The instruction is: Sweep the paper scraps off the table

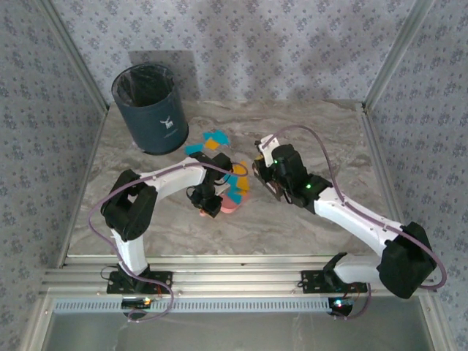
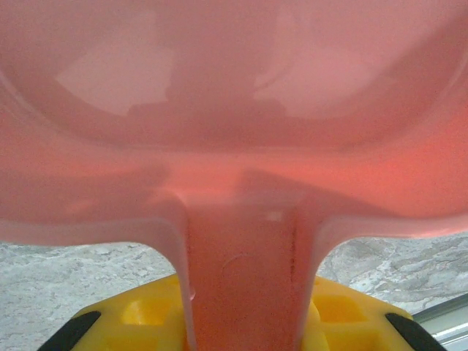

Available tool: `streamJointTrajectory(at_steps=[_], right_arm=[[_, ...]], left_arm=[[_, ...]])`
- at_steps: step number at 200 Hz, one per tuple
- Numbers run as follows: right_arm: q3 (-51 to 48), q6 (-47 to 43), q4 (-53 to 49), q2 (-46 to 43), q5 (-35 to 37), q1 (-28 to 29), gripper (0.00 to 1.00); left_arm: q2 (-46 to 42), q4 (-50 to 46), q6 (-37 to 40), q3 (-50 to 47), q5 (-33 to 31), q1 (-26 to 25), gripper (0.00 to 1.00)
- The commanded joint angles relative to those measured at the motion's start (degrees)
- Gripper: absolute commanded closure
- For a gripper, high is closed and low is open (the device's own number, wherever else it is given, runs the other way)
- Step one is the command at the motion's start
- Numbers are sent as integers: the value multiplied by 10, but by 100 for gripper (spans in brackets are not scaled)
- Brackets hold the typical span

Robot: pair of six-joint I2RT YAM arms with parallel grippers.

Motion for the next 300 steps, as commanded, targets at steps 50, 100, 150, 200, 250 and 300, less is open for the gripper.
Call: streamJointTrajectory(at_steps=[50,100,150,200,250,300], right_arm=[[29,13,111,72,47,-55,100],[45,-13,193,143,39,-52,100],[46,-29,201,165,-29,-37,100],[43,-33,177,164,-74,-15,100],[28,-19,153,140,-67,3,100],[21,-8,112,107,-62,26,100]], left_arm=[[-9,-24,5,-3,-11,-3,100],[-9,-19,8,-4,-5,-4,100],[-8,-18,7,-2,-1,-3,100],[-9,-17,7,-1,-2,-3,100],[-8,-10,2,-1,-5,-3,100],[-7,-11,1,5,-8,-2,100]])
